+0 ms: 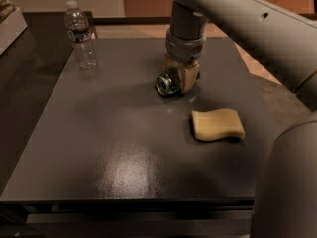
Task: Place green can upright
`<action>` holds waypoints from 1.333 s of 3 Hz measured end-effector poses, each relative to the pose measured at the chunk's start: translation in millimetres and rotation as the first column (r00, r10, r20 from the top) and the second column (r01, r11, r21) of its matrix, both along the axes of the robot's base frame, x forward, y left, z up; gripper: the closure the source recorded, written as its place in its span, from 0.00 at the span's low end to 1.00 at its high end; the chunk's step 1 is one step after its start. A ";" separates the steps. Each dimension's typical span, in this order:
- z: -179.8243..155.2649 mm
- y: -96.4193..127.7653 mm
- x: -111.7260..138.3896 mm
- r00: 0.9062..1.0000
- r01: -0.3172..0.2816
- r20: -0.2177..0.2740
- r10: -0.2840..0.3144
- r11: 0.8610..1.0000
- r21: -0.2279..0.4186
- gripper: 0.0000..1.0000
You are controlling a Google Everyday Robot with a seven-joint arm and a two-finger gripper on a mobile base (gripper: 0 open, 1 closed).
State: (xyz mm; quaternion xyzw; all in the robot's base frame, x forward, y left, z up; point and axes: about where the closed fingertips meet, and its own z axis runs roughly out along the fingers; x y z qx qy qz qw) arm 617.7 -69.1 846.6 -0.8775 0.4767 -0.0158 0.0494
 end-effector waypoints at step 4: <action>49.2 45.8 -14.6 0.948 0.310 -0.198 -0.249 0.864 0.397 1.00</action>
Offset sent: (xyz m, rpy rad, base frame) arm -0.0187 0.0258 0.0630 0.3345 0.1151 -0.2636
